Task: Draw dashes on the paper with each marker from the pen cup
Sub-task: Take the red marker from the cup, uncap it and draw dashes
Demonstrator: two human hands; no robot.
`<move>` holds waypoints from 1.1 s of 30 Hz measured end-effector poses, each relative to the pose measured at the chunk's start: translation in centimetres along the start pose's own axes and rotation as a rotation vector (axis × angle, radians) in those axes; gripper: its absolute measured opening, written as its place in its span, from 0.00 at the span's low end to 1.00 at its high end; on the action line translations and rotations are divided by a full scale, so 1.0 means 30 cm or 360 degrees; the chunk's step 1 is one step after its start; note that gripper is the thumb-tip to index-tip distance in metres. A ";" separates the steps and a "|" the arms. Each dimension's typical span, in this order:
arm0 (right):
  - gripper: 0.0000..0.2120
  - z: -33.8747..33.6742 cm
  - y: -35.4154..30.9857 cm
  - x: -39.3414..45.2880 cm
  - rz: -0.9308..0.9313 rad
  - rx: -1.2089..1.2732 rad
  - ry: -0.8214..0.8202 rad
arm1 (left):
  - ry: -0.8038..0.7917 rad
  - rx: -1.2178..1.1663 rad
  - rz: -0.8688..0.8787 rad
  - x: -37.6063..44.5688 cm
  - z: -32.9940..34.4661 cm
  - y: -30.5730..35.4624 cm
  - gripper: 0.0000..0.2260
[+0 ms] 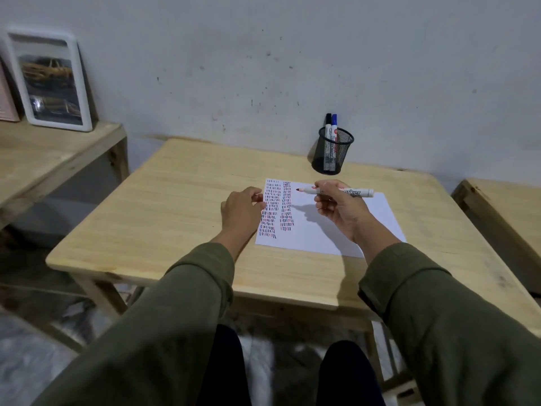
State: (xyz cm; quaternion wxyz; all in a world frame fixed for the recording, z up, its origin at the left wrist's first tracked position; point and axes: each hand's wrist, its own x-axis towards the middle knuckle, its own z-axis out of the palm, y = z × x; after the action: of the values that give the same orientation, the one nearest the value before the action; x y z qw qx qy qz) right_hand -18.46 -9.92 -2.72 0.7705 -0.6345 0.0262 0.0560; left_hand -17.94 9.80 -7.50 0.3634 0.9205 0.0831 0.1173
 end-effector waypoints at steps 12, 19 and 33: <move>0.04 0.010 0.094 -0.036 0.0048 -0.0248 0.0146 | -0.0287 0.0114 0.0168 -0.046 -0.046 -0.054 0.35; 0.06 0.011 0.110 -0.048 -0.0024 -0.0446 0.0168 | -0.0277 0.0096 0.0174 -0.043 -0.047 -0.054 0.38; 0.08 0.008 0.135 -0.056 -0.0114 -0.0667 0.0160 | -0.0255 0.0094 0.0176 -0.040 -0.045 -0.059 0.40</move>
State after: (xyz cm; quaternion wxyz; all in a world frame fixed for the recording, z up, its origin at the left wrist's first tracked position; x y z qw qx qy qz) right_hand -20.61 -9.01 -6.43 0.6211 -0.7832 0.0298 0.0009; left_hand -19.59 11.67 -7.97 0.3345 0.9404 0.0062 0.0607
